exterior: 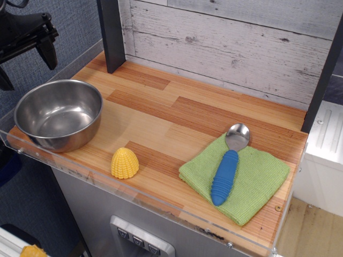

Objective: Move the yellow food item straight up

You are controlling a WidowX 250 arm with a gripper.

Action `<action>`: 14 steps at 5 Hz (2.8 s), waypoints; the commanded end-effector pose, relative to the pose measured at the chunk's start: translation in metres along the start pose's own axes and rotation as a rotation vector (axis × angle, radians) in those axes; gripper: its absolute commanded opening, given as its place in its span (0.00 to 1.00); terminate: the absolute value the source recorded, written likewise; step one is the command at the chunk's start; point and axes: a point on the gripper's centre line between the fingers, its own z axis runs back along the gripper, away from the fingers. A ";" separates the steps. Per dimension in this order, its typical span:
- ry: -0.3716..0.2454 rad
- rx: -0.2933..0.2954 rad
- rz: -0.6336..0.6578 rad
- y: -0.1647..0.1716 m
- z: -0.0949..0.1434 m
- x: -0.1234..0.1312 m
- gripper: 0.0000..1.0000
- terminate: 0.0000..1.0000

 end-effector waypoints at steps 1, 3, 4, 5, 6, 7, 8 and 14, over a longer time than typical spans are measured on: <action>0.000 0.000 0.000 0.000 0.000 0.000 1.00 0.00; 0.020 -0.024 -0.100 -0.011 -0.001 -0.024 1.00 0.00; 0.037 -0.064 -0.179 -0.015 -0.003 -0.035 1.00 0.00; 0.077 -0.111 -0.339 -0.028 -0.007 -0.065 1.00 0.00; 0.119 -0.154 -0.465 -0.043 -0.010 -0.091 1.00 0.00; 0.154 -0.176 -0.523 -0.052 -0.019 -0.110 1.00 0.00; 0.177 -0.150 -0.552 -0.053 -0.033 -0.122 1.00 0.00; 0.169 -0.054 -0.533 -0.034 -0.062 -0.123 0.00 0.00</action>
